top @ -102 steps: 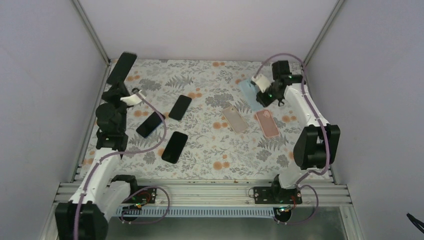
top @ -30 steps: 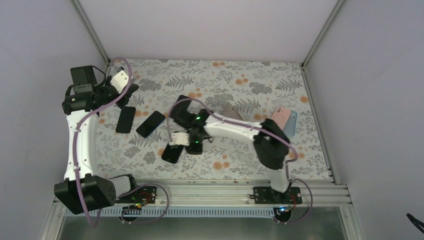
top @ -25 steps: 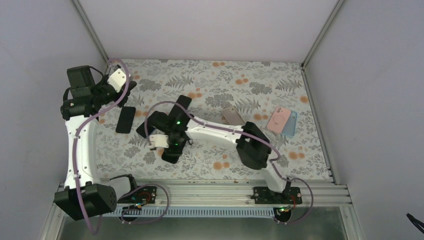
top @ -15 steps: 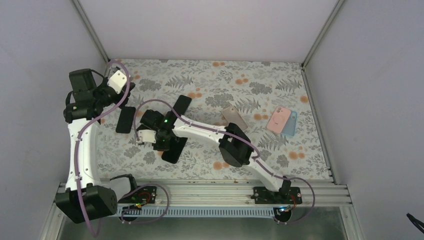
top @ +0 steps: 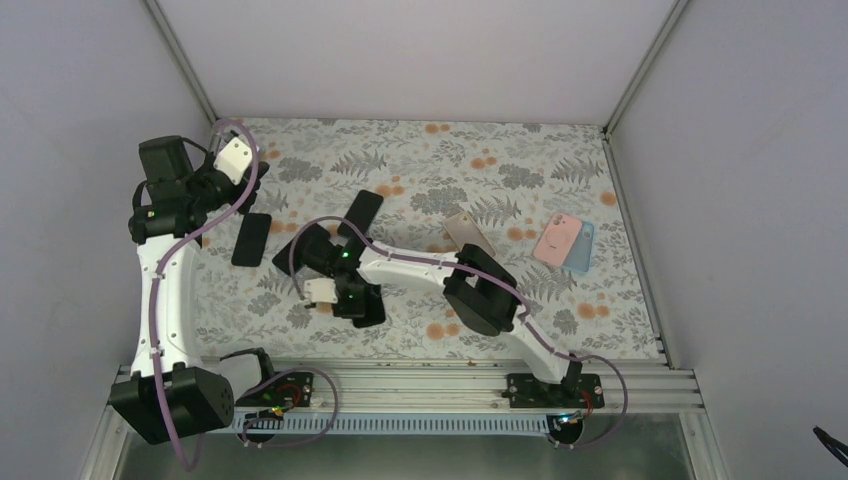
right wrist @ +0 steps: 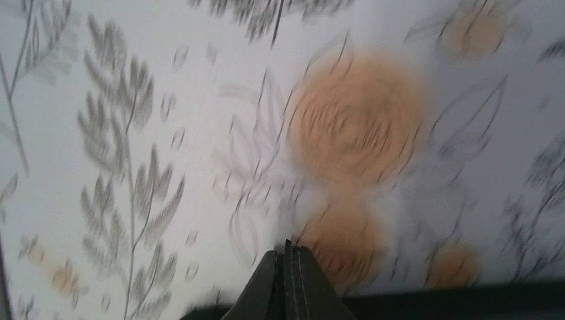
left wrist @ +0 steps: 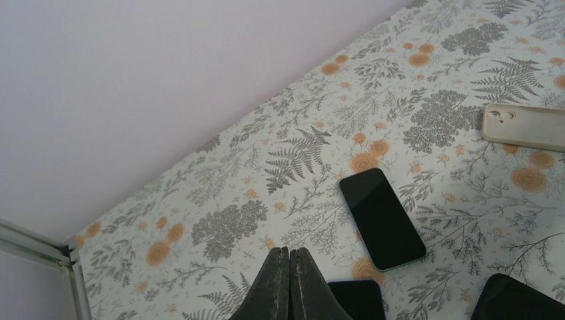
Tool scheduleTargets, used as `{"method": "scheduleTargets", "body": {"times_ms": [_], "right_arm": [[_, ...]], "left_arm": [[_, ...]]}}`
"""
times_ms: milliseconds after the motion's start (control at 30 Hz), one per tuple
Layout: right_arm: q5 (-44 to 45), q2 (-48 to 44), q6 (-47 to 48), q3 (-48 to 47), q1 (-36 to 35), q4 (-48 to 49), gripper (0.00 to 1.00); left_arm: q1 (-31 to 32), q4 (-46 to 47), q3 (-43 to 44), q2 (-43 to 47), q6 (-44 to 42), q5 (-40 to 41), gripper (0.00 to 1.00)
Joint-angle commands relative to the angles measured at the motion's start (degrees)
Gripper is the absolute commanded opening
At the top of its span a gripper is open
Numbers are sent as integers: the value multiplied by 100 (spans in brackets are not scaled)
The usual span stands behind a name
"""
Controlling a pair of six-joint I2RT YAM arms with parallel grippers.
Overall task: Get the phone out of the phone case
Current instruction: Move the phone to the center of the board.
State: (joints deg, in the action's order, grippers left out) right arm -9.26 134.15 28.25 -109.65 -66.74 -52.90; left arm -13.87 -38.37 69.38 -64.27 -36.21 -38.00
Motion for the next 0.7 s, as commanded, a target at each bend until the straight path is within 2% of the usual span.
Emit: {"method": "scheduleTargets", "body": {"times_ms": [0, 200, 267, 300, 400, 433, 667], "right_arm": [[269, -655, 92, 730, -3, -303, 4], [811, -1445, 135, 1941, 349, -199, 4], [737, -1634, 161, 2154, 524, -179, 5], [626, -1759, 197, 2229, 578, -178, 11], [321, -2242, 360, 2459, 613, -108, 59], [240, -2350, 405, 2504, 636, -123, 69], [63, -2352, 794, 2383, 902, -163, 94]], "left_arm": [[-2, 120, -67, -21, 150, -137, 2], [-2, 90, -96, 1, 162, -221, 2], [7, 128, -153, 6, 171, -258, 2], [8, 154, -179, 5, 179, -263, 2], [7, 206, -206, -25, 199, -259, 2], [5, 195, -196, -32, 204, -269, 2], [7, 227, -272, 56, 230, -367, 2]]}}
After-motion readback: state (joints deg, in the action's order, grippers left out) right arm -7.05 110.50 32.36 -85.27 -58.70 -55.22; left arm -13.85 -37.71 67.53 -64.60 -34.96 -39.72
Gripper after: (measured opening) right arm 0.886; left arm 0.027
